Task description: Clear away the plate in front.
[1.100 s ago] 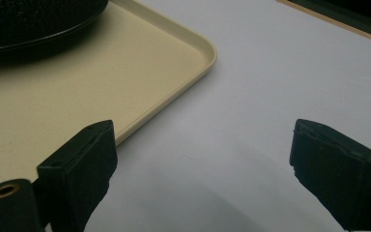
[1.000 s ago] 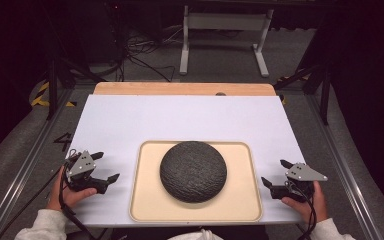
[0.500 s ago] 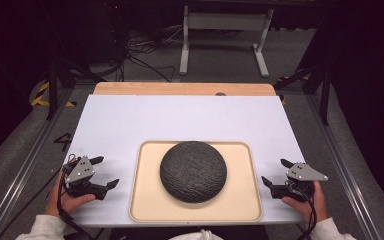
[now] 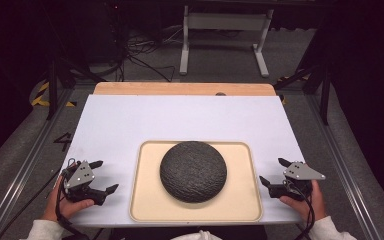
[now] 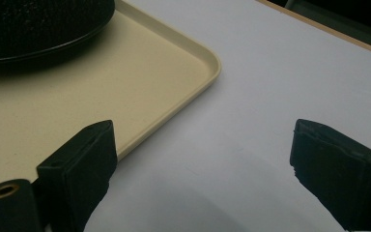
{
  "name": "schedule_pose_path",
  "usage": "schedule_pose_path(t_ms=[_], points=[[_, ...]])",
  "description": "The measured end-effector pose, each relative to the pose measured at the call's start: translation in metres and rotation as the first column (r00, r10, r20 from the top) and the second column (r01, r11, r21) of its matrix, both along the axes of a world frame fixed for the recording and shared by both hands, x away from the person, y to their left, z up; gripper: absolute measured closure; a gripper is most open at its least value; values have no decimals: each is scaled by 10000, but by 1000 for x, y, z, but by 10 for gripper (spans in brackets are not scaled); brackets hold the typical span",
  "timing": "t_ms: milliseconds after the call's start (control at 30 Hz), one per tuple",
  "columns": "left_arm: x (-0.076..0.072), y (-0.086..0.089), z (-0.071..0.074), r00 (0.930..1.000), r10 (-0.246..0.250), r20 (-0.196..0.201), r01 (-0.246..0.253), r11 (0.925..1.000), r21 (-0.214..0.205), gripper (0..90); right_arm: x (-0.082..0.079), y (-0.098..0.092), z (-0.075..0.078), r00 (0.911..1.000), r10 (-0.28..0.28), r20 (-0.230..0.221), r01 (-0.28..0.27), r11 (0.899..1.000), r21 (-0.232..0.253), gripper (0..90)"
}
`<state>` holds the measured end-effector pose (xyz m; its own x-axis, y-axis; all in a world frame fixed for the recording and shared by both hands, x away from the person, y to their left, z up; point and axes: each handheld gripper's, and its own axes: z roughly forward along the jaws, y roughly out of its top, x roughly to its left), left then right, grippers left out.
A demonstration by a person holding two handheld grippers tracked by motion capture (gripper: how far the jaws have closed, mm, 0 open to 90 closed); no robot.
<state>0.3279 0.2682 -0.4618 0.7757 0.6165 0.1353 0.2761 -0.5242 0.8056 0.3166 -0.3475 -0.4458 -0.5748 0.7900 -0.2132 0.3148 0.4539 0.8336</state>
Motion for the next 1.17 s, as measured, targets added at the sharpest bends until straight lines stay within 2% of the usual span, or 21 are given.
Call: schedule_pose_path(t_ms=[1167], points=[[2, -5, 0, 10000, -24, -24, 24, 9999, 131, 72, 0, -1, 0, 10000, 54, -32, -54, 9999, 103, 100]])
